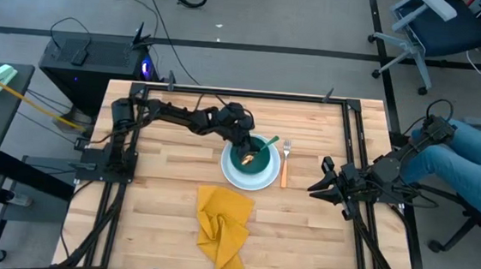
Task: Set table place
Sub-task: Place the gold spoon inside the green bowl
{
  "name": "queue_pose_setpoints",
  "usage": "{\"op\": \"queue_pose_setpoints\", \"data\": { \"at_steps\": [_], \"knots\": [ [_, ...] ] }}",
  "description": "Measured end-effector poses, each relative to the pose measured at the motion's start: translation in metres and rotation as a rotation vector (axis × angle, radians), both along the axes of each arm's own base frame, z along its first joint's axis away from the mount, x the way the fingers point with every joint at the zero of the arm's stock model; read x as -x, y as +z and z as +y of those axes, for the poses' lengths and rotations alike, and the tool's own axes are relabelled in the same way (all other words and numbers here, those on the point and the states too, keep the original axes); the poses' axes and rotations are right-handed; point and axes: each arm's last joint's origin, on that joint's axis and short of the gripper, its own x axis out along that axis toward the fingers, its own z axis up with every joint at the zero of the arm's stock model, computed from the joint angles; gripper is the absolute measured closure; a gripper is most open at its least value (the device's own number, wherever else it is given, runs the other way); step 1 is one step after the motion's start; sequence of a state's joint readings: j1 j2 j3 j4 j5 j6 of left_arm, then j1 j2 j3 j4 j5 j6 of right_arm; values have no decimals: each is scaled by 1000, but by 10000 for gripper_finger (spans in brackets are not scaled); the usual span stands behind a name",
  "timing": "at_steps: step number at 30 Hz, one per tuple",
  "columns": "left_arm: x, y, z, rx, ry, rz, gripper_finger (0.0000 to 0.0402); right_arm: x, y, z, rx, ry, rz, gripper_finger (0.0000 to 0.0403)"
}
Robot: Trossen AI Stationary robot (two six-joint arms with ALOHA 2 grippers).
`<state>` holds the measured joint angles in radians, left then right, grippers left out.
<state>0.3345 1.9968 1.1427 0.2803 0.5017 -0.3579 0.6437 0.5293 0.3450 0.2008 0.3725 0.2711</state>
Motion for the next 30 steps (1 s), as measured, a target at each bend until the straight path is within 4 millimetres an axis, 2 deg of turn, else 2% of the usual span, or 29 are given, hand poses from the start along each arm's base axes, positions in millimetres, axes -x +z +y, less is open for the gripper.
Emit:
{"op": "queue_pose_setpoints", "data": {
  "at_steps": [24,30],
  "knots": [
    [3,-4,2,8,26,54,387,0,0,0,2,0,2,325],
    [3,-4,2,7,26,52,366,0,0,0,2,0,2,325]
  ]
}}
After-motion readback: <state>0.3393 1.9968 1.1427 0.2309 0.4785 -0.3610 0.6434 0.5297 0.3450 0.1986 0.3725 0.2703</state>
